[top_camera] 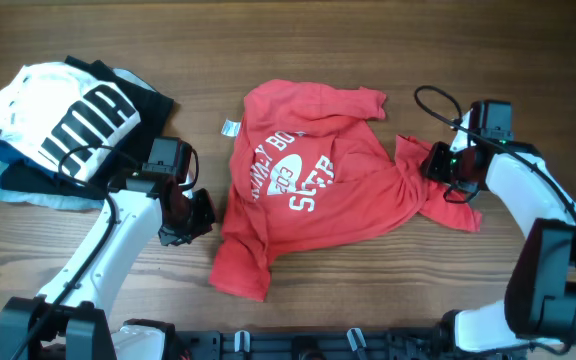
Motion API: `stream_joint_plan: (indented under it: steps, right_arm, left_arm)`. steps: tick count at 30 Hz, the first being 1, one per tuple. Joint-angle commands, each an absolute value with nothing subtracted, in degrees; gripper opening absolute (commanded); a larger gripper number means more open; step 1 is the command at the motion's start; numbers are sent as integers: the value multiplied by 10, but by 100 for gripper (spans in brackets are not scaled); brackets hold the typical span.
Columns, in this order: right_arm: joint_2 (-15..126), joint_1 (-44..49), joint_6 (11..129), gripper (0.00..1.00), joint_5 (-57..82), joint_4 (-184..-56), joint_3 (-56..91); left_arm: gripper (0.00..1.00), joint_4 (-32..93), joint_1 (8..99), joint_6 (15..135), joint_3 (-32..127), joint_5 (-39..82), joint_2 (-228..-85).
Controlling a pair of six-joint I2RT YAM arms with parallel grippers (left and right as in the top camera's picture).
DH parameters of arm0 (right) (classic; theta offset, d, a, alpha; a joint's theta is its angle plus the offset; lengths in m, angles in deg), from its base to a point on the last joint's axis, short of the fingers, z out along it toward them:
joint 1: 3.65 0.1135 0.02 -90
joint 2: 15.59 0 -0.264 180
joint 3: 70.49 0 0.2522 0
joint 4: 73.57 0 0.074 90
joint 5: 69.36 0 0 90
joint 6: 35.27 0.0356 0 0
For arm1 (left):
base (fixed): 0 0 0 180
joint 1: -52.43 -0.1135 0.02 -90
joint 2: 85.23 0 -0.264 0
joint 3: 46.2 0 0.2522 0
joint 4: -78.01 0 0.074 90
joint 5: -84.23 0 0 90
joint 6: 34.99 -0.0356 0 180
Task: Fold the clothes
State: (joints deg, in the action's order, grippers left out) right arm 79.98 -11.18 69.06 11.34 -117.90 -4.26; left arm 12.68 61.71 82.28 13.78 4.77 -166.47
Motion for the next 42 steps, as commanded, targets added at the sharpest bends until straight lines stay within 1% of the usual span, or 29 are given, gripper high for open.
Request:
stream_joint_plan:
  steps: [1,10,13,15,17,21,26,30,32,37,42]
  right_arm:
    - [821,-109,699,45,91,-1167,-46]
    - [826,-109,699,47,112,-1137,-46]
    - [826,-109,705,50,158,-1136,-46]
    - [826,-110,724,50,233,-1137,-47]
    - [826,-110,727,52,260,-1137,-47]
    - [825,-110,726,54,234,-1134,-46]
    - [789,-110,714,61,219,-1175,-21]
    - [720,-109,712,61,194,-1196,-11]
    - [713,-109,712,61,178,-1204,-11]
    - [740,-107,712,59,153,-1202,-37]
    - [796,-106,686,58,105,-1162,-56]
  left_arm:
    - [16,128,619,822,135,44,-1667]
    - [17,128,619,822,135,44,-1667]
    - [17,128,619,822,135,44,-1667]
    - [17,128,619,822,135,44,-1667]
    - [17,128,619,822,135,44,-1667]
    - [17,128,619,822,135,44,-1667]
    - [17,128,619,822,135,44,-1667]
    - [17,128,619,822,135,44,-1667]
    - [17,129,619,822,135,44,-1667]
    - [17,132,619,822,135,44,-1667]
    - [17,132,619,822,135,44,-1667]
